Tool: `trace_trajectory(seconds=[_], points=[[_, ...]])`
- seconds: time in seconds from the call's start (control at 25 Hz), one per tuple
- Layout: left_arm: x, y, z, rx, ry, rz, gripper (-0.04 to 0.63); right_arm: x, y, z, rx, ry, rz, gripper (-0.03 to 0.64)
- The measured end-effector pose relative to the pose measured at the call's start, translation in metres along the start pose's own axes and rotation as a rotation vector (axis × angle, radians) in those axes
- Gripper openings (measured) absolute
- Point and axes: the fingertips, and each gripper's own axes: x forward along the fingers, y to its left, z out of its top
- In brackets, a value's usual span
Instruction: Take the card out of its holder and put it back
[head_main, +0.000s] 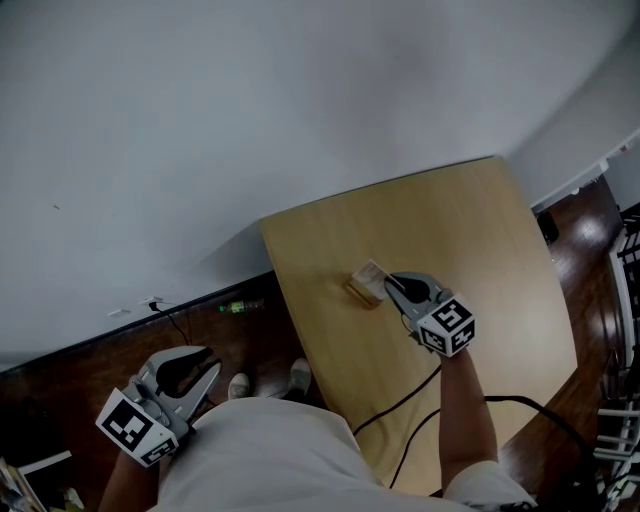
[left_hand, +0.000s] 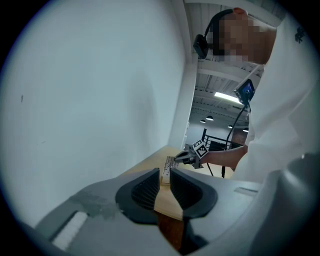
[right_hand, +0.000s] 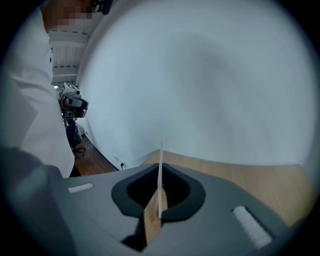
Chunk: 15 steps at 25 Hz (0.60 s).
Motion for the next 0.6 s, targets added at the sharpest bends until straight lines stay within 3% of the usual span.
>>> trace_trajectory(seconds=[0.6], points=[[0.014,0.002,0.009,0.013,0.014,-0.031,0.072,0.000,-0.004,-0.009,0.014,0.024,-0.021,0.020]])
